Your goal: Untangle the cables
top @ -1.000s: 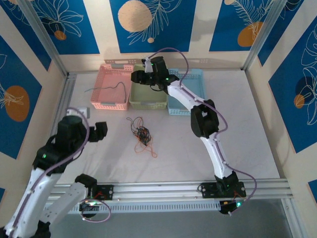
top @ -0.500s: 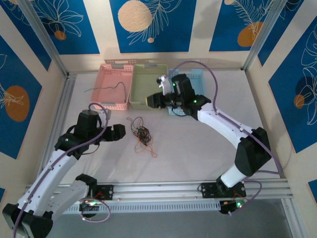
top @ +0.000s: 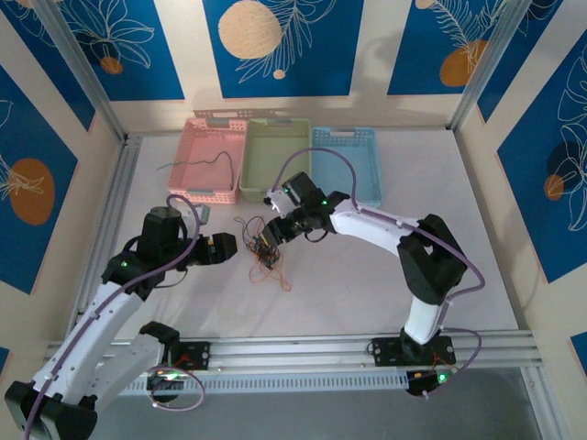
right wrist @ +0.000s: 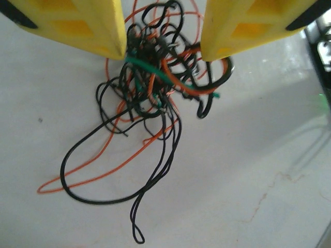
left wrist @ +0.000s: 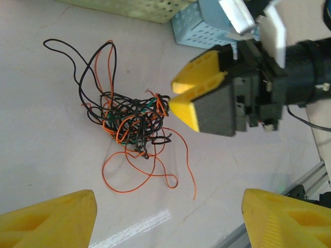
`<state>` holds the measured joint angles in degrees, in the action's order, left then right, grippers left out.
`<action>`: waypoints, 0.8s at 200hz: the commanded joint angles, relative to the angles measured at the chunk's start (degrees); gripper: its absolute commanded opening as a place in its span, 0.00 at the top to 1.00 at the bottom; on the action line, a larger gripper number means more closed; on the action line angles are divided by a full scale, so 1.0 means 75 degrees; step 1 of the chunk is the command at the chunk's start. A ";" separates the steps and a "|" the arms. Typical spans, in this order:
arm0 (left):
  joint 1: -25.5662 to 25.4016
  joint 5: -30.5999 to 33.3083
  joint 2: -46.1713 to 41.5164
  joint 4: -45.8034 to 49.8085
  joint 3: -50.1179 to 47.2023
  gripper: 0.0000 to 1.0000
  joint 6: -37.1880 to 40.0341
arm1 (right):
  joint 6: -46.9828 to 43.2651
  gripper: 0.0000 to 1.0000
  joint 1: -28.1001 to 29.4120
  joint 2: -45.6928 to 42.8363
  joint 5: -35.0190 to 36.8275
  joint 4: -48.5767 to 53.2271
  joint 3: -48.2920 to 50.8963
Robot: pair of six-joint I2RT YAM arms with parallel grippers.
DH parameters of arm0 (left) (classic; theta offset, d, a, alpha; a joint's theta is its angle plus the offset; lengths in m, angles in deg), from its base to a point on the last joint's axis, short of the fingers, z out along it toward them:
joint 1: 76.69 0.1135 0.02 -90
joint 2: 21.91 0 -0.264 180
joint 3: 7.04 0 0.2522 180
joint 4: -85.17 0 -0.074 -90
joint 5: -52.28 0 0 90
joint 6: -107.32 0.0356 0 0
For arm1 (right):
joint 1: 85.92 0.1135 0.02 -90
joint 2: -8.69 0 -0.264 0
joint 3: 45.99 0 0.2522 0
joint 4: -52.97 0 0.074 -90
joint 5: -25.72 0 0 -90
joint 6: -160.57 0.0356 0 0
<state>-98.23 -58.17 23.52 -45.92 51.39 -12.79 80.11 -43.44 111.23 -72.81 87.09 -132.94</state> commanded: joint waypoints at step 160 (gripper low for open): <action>0.0048 -0.0978 0.0446 -0.1553 -0.0746 0.29 -0.0368 | 0.0848 1.00 -0.0400 -0.2253 -0.0904 -0.0936 0.1344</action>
<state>-98.23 -61.53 26.32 -52.84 46.86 -14.19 78.06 -45.04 98.71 -77.43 83.18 -125.40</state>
